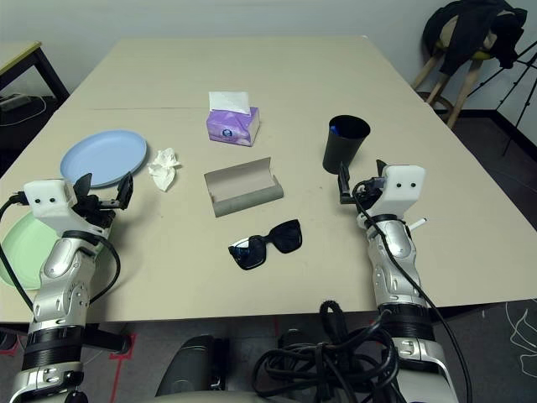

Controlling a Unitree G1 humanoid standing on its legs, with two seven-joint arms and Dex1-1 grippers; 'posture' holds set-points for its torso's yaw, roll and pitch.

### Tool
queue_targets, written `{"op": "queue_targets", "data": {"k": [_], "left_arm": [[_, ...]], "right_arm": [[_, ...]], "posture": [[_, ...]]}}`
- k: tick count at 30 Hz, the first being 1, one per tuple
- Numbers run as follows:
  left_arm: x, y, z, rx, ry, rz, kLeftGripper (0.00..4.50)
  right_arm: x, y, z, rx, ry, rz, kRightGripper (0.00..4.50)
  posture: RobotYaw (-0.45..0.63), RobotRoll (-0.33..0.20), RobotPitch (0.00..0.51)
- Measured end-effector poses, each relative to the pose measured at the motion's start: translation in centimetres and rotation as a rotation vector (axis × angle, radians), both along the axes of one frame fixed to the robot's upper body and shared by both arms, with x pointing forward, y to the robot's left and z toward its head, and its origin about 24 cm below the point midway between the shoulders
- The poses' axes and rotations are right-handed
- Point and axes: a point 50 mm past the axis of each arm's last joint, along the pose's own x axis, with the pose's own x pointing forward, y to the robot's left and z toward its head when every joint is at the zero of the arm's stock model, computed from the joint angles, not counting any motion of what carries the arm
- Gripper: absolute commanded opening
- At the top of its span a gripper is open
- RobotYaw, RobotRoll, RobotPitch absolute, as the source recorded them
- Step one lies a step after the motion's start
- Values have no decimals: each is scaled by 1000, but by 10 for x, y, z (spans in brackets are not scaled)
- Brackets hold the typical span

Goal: Organize and tidy the items on the table.

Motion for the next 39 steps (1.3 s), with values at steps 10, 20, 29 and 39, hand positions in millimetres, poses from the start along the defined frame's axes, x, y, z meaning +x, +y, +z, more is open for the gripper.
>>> {"op": "queue_targets", "data": {"k": [10,20,29,39], "left_arm": [[0,0,0,0,2,4,4500],[0,0,0,3,2,9,4500],[1,-1,1,11,-4,5,4500],[1,-1,2,15,-4,2,4500]], "right_arm": [[0,1,-1,2,2,3,4457],[0,1,-6,-20,4,61,4457],[2,5,-5,-6,-4,135,4457],[-7,31,9,-91,-58,711,4457]], "posture": [[112,0,52],[109,0,36],[104,0,37],[124,0,44]]}}
